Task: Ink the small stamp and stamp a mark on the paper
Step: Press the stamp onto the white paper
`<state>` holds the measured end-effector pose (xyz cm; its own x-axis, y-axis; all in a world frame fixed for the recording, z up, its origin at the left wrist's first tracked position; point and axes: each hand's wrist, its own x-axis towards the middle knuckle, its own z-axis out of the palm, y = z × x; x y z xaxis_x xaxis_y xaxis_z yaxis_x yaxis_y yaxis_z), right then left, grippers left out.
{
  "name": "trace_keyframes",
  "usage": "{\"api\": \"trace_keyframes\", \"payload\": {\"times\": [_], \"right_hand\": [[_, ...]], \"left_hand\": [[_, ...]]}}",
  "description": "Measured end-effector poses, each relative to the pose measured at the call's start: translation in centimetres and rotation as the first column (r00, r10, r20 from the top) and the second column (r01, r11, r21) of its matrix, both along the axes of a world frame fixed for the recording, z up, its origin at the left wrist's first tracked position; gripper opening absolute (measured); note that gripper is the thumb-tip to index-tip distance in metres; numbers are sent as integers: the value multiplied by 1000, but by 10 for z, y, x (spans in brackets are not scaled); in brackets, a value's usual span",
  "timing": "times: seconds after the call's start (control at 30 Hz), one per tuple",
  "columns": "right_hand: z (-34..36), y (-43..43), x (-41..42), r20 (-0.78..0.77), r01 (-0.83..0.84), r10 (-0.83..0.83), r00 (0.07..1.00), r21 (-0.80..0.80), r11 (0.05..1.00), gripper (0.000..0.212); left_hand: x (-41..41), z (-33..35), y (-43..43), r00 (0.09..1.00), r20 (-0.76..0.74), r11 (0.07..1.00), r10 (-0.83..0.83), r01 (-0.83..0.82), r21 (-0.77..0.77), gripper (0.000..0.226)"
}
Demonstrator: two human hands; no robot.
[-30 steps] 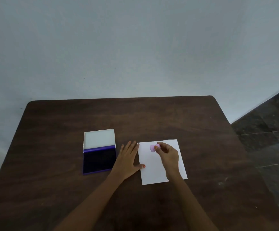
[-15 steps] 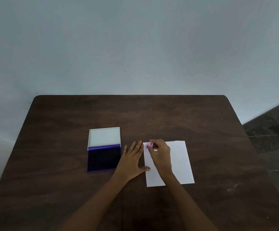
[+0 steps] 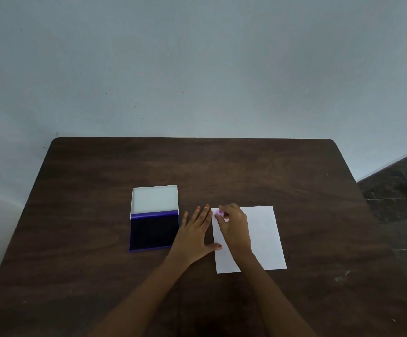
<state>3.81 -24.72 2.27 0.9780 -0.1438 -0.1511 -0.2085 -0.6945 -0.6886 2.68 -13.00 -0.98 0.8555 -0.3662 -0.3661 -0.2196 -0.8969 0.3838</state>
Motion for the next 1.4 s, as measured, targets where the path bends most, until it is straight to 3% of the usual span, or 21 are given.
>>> {"api": "trace_keyframes", "payload": {"times": [0.77,1.03,1.17,1.27,1.4], "right_hand": [[-9,6,-5,87,14,-12,996,-20,1000,21],[-4,5,-4,73,81,-88,993,101,992,13],[0,-3,4,-39,165,-160,986,181,969,14],[1,-17,6,-168,357,-319,933,320,878,15],[6,-33,5,-453,636,-447,772,519,572,17]], "left_hand": [[-1,-2,0,1000,8,1000,7,-7,-22,91],[0,1,-1,1000,-7,1000,4,-4,-6,91],[1,3,-1,1000,-22,1000,4,-4,-3,93],[0,3,-1,1000,-25,1000,11,-11,-7,94],[0,2,-1,1000,-8,1000,9,-9,8,94]]}}
